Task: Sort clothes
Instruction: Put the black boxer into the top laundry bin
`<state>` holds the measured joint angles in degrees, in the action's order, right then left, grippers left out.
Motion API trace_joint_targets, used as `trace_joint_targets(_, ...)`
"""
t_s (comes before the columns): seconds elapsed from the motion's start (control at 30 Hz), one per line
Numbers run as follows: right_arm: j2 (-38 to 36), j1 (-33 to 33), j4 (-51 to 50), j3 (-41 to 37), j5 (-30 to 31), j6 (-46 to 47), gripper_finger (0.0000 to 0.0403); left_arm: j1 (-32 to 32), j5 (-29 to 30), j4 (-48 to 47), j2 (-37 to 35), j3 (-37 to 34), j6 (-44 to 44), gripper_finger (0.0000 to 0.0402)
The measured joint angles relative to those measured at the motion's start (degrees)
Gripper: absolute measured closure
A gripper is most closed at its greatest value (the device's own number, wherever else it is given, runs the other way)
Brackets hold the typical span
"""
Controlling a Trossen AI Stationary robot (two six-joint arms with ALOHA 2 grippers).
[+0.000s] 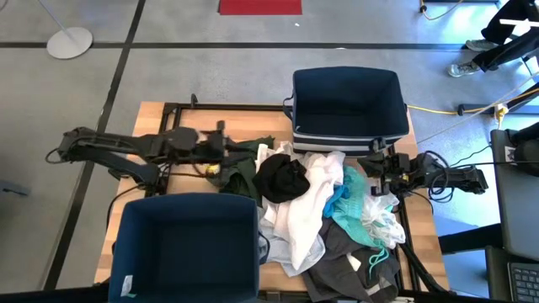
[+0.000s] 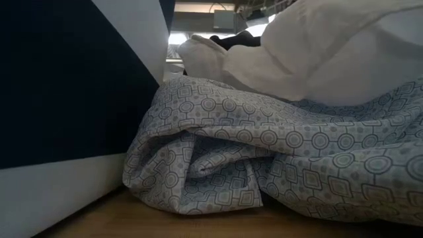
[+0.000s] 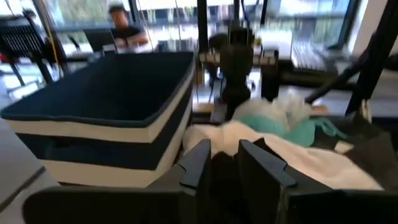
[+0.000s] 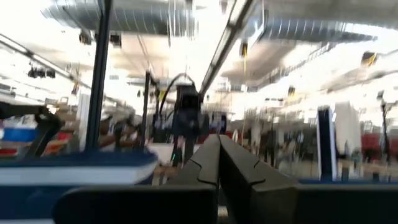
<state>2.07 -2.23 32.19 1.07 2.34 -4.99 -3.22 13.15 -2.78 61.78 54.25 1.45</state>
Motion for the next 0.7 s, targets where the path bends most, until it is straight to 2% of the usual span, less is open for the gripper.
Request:
trace_joint_targets(0.17,0.0,0.0,5.8,0.1,-0.6,-4.2,0.0391,0.0,0.0,-9.8,8.7,10.2,-1.3,0.0329)
trace_joint_targets(0.3,0.0,0.0,9.5,0.1,-1.0,-6.2,0.0391,-0.1,-0.5,-11.6,13.7,15.3,-0.9,0.0329)
trace_joint_targets(0.57,1.1,0.0,18.6,0.2,-6.6,-8.8,0.0391,-0.3,-1.0,-7.5,18.3,16.6,5.0,0.0325)
trace_joint_targets(0.7,2.9,0.0,18.8,3.0,-8.0,-8.9,0.0391,0.2,-1.0,-6.3,19.1,16.6,5.4,0.0285)
